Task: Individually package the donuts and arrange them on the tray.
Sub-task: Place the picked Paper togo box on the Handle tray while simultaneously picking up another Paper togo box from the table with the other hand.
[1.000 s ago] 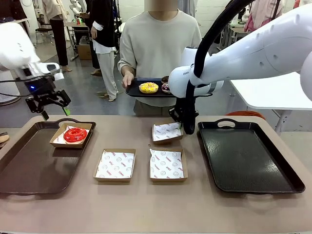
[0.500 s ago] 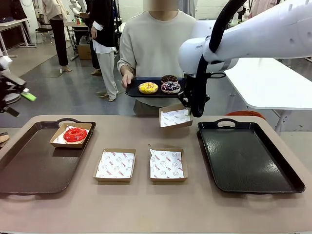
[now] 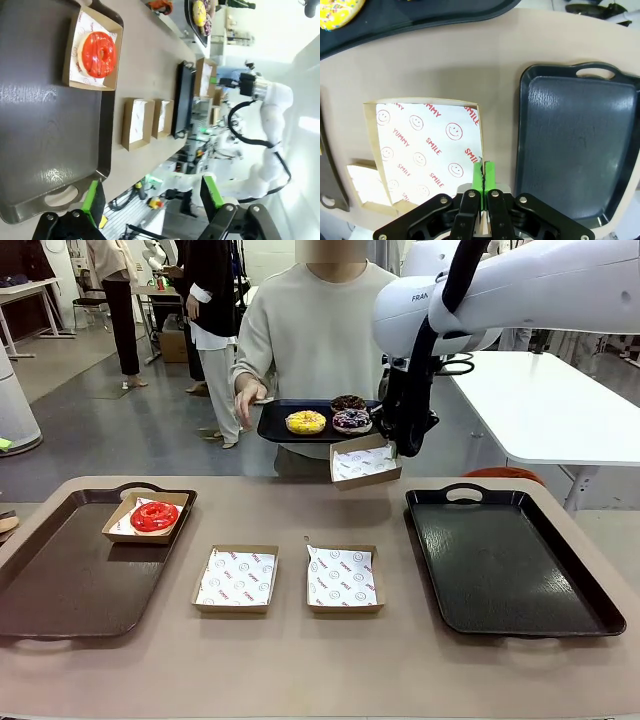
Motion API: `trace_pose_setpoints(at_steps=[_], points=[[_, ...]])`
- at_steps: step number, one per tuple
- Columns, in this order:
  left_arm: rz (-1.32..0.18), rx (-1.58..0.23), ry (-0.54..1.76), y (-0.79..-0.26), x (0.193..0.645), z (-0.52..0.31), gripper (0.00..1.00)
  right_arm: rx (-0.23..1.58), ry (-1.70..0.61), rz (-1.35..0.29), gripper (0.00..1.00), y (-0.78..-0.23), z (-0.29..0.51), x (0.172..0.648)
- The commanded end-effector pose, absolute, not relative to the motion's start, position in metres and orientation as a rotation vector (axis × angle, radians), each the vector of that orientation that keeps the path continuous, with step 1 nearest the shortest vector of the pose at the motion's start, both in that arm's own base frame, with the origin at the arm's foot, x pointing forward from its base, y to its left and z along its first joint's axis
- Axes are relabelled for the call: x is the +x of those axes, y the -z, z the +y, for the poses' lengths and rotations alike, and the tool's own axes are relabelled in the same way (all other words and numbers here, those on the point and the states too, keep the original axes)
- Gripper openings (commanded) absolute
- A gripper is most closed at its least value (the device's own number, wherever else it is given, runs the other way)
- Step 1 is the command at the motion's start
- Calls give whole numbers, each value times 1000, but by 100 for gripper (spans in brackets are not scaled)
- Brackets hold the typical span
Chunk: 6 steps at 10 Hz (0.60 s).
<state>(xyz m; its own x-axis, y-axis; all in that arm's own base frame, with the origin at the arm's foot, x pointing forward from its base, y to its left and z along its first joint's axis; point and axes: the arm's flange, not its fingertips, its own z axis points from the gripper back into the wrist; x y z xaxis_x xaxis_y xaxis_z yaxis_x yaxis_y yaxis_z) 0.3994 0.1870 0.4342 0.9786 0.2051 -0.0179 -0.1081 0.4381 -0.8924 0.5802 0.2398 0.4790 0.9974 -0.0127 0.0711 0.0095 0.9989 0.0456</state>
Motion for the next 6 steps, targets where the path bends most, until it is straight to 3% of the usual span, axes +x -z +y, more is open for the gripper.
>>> trace_pose_setpoints(at_steps=[1, 6], points=[[-115, -1189, -219, -428, 402, 212, 100, 66, 24, -37, 0, -477, 242, 588], [-113, -1199, -303, -412, 397, 239, 100, 39, 15, -44, 0, -470, 241, 586]])
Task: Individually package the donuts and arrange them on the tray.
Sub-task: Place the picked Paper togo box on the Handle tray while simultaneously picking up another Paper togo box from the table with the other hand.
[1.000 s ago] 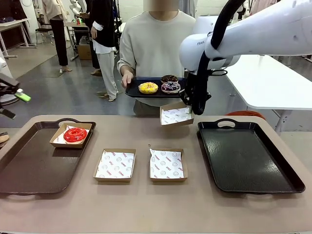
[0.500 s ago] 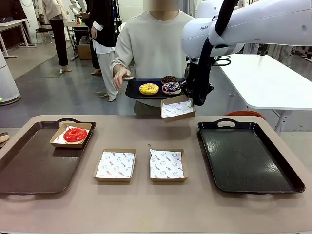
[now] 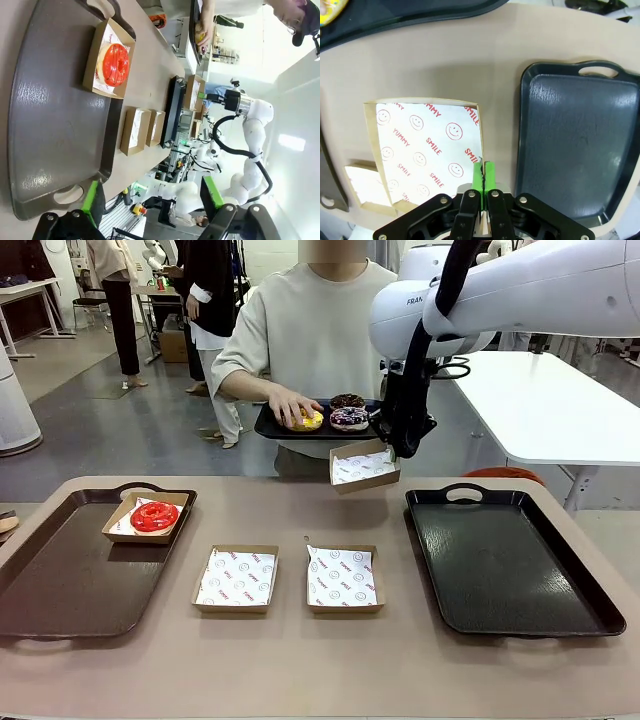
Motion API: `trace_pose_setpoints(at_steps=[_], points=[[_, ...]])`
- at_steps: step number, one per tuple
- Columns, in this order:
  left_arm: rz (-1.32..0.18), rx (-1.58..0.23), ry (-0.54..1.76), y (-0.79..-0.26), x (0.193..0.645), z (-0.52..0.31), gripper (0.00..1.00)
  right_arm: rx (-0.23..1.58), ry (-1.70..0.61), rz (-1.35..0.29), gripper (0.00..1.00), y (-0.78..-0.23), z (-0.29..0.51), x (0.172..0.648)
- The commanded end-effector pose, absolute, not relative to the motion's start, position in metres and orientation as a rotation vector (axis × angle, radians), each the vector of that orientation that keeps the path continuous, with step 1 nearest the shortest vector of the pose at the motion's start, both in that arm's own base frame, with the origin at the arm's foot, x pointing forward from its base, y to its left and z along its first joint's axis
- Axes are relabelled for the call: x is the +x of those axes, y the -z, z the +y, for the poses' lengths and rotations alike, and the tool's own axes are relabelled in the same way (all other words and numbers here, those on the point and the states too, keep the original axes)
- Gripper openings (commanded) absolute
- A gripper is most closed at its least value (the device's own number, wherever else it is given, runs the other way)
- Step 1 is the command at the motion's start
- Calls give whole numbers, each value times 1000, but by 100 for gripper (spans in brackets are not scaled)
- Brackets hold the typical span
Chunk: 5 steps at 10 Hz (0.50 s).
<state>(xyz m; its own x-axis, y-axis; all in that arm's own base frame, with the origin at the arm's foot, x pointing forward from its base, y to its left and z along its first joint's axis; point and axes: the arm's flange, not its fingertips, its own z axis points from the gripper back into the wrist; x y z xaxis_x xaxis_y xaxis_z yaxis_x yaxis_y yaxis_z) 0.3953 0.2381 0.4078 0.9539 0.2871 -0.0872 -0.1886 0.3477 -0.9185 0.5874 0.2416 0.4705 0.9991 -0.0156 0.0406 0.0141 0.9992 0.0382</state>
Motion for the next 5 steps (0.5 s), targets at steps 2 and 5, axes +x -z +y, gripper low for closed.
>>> trace_pose_setpoints(at_steps=[2, 5], points=[[-94, -1177, -306, -408, 395, 237, 100, 39, 15, -44, 0, -470, 241, 586], [-94, -1177, -306, -408, 395, 237, 100, 39, 15, -44, 0, -470, 241, 586]])
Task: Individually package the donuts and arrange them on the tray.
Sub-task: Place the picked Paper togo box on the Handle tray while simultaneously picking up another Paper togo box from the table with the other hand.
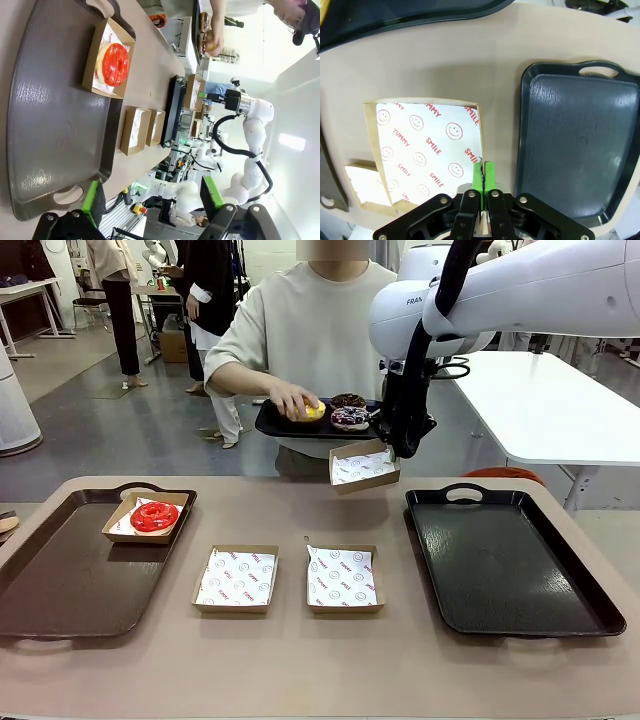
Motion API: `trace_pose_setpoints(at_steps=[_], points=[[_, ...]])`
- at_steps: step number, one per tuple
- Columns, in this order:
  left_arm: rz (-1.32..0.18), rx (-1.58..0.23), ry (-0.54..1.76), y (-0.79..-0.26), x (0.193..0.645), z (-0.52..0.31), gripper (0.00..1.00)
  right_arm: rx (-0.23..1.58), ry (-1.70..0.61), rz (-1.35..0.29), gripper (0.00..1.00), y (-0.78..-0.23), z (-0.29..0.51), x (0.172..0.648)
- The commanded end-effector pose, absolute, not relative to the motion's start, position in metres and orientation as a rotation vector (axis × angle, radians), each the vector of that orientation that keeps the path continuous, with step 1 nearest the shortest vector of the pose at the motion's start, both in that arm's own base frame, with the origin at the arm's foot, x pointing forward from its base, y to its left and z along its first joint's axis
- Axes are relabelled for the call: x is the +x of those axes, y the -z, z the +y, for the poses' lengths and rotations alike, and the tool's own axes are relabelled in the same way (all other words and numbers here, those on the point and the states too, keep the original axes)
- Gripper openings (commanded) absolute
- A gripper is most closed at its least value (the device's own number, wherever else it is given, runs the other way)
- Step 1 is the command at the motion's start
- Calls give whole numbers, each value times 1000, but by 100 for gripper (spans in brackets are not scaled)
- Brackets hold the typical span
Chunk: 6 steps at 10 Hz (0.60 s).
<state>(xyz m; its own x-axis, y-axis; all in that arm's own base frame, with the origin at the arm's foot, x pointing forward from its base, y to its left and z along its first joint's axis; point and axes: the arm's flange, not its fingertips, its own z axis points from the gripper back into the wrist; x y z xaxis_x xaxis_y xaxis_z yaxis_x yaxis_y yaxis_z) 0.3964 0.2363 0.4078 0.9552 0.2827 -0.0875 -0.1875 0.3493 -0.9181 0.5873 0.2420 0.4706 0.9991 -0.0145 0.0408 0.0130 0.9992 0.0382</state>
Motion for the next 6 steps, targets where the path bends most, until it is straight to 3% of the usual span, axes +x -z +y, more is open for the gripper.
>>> trace_pose_setpoints(at_steps=[1, 6], points=[[-94, -1177, -306, -408, 395, 237, 100, 39, 15, -44, 0, -470, 241, 586], [-94, -1177, -306, -408, 395, 237, 100, 39, 15, -44, 0, -470, 241, 586]])
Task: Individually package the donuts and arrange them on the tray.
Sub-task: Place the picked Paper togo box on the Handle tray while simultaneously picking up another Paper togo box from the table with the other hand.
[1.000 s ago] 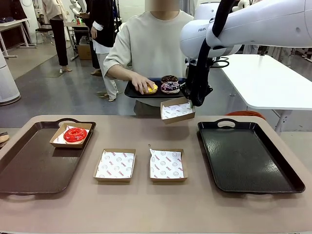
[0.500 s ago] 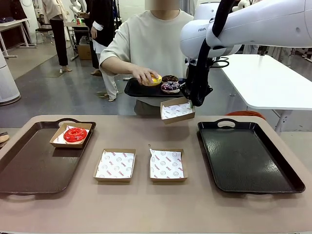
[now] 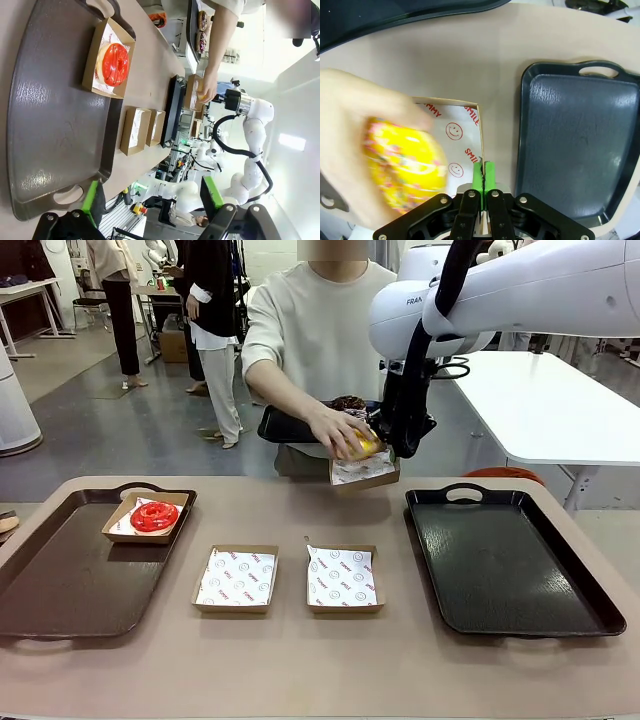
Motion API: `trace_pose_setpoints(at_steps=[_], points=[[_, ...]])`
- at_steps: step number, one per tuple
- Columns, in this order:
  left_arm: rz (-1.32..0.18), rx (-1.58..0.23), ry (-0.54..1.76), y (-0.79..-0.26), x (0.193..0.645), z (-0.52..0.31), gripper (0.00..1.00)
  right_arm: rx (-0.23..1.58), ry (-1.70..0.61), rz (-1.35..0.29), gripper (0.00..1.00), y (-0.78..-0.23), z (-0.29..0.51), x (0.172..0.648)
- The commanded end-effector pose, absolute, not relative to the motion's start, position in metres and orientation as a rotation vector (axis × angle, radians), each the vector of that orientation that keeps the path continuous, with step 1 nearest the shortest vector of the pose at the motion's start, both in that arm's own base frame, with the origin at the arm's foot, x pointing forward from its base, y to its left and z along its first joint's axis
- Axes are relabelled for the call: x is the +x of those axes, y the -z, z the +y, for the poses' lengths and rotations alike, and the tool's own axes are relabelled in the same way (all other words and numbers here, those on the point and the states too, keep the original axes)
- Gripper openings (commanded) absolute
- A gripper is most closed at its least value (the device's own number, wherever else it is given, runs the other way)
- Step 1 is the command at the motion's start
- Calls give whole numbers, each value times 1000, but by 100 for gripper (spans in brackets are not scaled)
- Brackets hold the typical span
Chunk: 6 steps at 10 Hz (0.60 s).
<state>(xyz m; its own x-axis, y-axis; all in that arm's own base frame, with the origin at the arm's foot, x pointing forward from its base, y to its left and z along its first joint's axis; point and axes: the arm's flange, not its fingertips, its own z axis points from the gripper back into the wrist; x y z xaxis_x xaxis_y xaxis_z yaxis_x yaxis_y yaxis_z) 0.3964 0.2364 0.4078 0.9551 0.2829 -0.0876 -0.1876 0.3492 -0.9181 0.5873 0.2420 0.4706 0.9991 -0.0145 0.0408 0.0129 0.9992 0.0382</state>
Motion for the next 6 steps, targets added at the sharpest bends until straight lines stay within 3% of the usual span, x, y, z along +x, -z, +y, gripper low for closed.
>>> trace_pose_setpoints(at_steps=[1, 6], points=[[-94, -1177, -306, -408, 395, 237, 100, 39, 15, -44, 0, -470, 241, 586], [-94, -1177, -306, -408, 395, 237, 100, 39, 15, -44, 0, -470, 241, 586]])
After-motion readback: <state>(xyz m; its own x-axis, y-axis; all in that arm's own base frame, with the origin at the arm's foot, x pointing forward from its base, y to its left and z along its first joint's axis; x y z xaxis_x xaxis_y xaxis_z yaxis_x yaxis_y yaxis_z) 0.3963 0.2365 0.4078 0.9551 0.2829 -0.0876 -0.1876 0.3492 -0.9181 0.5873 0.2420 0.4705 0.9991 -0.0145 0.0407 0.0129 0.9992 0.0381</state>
